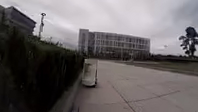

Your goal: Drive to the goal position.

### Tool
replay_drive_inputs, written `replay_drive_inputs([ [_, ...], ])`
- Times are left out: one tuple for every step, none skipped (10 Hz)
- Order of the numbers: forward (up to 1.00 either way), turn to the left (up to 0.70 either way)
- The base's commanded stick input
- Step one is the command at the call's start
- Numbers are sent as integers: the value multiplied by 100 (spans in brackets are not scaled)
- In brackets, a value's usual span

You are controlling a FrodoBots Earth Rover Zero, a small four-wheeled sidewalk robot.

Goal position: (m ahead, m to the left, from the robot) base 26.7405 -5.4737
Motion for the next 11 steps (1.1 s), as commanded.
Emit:
replay_drive_inputs([
  [0,4],
  [0,4],
  [0,0],
  [0,0],
  [0,0],
  [0,3],
  [0,4],
  [0,2],
  [0,1],
  [0,4],
  [0,4],
])
